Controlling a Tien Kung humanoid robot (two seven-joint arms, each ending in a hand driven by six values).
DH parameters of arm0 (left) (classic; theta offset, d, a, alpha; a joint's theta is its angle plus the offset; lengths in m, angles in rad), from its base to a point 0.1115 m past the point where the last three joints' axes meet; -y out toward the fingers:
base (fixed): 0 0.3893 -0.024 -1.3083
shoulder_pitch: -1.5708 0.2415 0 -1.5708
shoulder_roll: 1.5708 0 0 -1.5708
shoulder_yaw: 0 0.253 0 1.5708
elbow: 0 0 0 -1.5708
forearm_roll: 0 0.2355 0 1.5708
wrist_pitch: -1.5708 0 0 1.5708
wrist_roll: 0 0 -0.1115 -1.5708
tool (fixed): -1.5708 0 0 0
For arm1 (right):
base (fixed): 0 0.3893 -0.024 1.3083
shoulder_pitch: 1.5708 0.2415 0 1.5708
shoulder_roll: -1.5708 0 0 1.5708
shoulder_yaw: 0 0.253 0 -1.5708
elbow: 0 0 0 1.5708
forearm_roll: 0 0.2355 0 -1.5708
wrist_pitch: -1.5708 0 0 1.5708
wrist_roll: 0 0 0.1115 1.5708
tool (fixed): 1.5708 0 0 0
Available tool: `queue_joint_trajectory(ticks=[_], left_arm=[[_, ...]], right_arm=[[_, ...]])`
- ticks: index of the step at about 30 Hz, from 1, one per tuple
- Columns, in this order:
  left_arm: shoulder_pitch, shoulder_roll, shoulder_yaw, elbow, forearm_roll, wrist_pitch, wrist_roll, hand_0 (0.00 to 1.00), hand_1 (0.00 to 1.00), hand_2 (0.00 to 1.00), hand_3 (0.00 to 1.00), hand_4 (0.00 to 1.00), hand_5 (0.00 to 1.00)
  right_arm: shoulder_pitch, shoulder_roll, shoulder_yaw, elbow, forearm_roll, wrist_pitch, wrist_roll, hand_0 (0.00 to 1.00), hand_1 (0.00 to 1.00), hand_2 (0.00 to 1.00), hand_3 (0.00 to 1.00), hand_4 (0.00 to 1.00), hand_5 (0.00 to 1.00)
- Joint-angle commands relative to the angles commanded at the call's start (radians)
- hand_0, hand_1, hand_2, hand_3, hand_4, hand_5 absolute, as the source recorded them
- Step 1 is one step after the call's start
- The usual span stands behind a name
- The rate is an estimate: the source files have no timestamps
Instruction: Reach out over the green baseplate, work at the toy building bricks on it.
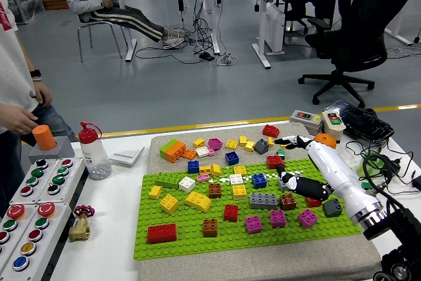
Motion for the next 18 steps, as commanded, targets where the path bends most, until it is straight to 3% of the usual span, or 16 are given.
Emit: queue_joint_trajectory(ticks=[12, 13, 18], left_arm=[[-0.001, 0.003, 0.002, -0.001, -0.002, 0.004, 0.002, 0.675, 0.626, 0.625, 0.504, 0.412, 0.998], [-0.001, 0.004, 0.002, -0.001, -0.003, 0.004, 0.002, 0.675, 0.626, 0.622, 0.502, 0.411, 0.998], [-0.001, 0.004, 0.005, -0.001, -0.008, 0.005, 0.001, 0.675, 0.626, 0.622, 0.502, 0.411, 0.998]], right_arm=[[0.092, -0.007, -0.104, -0.055, -0.246, 0.088, -0.079, 0.746, 0.719, 0.709, 0.731, 0.669, 0.195], [0.104, -0.006, -0.116, -0.063, -0.261, 0.102, -0.090, 0.758, 0.719, 0.713, 0.740, 0.724, 0.231], [0.154, 0.002, -0.159, -0.096, -0.300, 0.171, -0.134, 0.758, 0.719, 0.713, 0.740, 0.724, 0.231]])
